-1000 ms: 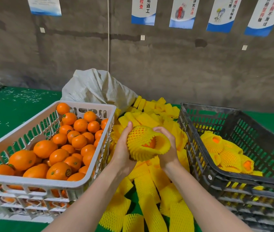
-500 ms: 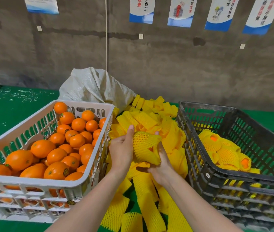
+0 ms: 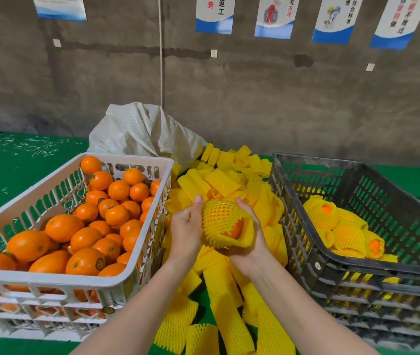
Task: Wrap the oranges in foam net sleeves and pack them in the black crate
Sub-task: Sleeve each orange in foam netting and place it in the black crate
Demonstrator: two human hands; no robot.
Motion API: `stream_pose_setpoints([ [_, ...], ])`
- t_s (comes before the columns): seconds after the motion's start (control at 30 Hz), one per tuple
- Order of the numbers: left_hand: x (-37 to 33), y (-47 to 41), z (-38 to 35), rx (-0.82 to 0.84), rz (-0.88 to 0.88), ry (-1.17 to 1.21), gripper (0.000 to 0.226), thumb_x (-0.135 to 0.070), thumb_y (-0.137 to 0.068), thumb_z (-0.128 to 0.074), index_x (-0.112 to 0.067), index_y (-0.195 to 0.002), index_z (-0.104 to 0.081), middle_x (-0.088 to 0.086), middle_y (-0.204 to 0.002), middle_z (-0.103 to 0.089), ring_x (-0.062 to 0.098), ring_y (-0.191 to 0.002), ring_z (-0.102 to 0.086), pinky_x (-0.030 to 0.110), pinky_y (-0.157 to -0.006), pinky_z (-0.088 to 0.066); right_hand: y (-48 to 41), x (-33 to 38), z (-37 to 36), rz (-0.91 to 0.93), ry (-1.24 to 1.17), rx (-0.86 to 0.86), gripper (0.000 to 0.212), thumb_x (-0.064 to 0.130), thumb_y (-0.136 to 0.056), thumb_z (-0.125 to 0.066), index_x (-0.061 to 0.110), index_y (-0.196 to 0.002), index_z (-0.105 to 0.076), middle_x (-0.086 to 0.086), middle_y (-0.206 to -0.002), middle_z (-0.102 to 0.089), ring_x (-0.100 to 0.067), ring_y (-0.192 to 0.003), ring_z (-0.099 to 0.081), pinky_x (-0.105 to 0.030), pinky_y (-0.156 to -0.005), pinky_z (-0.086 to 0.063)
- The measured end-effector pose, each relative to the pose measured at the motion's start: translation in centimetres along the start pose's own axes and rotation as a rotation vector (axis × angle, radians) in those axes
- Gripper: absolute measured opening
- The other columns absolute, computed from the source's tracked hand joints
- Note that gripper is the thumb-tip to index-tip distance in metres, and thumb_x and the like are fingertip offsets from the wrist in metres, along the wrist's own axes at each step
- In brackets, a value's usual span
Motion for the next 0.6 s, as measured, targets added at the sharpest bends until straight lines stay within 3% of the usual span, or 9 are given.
stream_pose_setpoints([
  [0.17,-0.3,-0.6,-0.5,0.149,-0.026,-0.031,0.052,-0.05,-0.082,-0.045,-0.008,-0.051,-0.038,0.011,-0.053,-0.037,0.021,-0.051,-0.034,0.026,-0.048,-0.026,-0.1,0.4,0.2,-0.058,-0.07,0.053,0.05,0.047,-0.082,-0.056,0.012,-0.118,-0.059,-0.017,-0.108,-0.062,-0.033,-0.101,-0.055,-0.045,-0.096,-0.04],
  [0.3,-0.4,-0.9,-0.8,0.259,-0.063,-0.018,0.049,-0.045,-0.085,-0.044,-0.024,-0.042,-0.037,-0.005,-0.043,-0.036,0.006,-0.041,-0.034,0.019,-0.044,-0.028,0.1,0.5,0.1,-0.073,-0.076,0.119,0.04,0.044,-0.069,-0.061,0.013,-0.094,-0.065,-0.015,-0.088,-0.066,-0.03,-0.086,-0.059,-0.038,-0.077,-0.044],
  [0.4,-0.1,-1.0,-0.8,0.295,-0.035,0.005,0.051,-0.043,-0.086,-0.045,-0.022,-0.039,-0.041,-0.005,-0.042,-0.043,0.004,-0.04,-0.041,0.016,-0.042,-0.033,0.3,0.5,0.2,-0.054,-0.016,0.157,0.04,0.043,-0.066,-0.061,0.014,-0.094,-0.064,-0.012,-0.084,-0.066,-0.026,-0.08,-0.06,-0.035,-0.071,-0.045],
  [0.5,-0.1,-0.9,-0.6,0.264,0.051,0.033,0.05,-0.05,-0.08,-0.048,-0.01,-0.05,-0.047,0.009,-0.054,-0.051,0.012,-0.05,-0.05,0.023,-0.052,-0.042,0.2,0.7,0.0,0.03,0.041,0.204,0.038,0.041,-0.065,-0.06,0.014,-0.092,-0.064,-0.008,-0.08,-0.068,-0.021,-0.073,-0.065,-0.03,-0.064,-0.051],
  [0.6,0.2,-0.5,-0.7,0.251,0.271,0.048,0.038,-0.06,-0.076,-0.049,-0.024,-0.07,-0.061,0.001,-0.07,-0.067,0.014,-0.071,-0.063,0.028,-0.063,-0.052,0.6,1.5,-0.6,0.152,0.12,0.258,0.033,0.043,-0.066,-0.056,0.018,-0.077,-0.075,-0.004,-0.075,-0.071,-0.015,-0.067,-0.069,-0.025,-0.056,-0.054],
])
Point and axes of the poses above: each hand's wrist, its own y-axis away from the middle knuckle, its own z-axis out of the back of the hand, x = y × z, the point moved 5 cm from there along -y, towards the middle knuckle
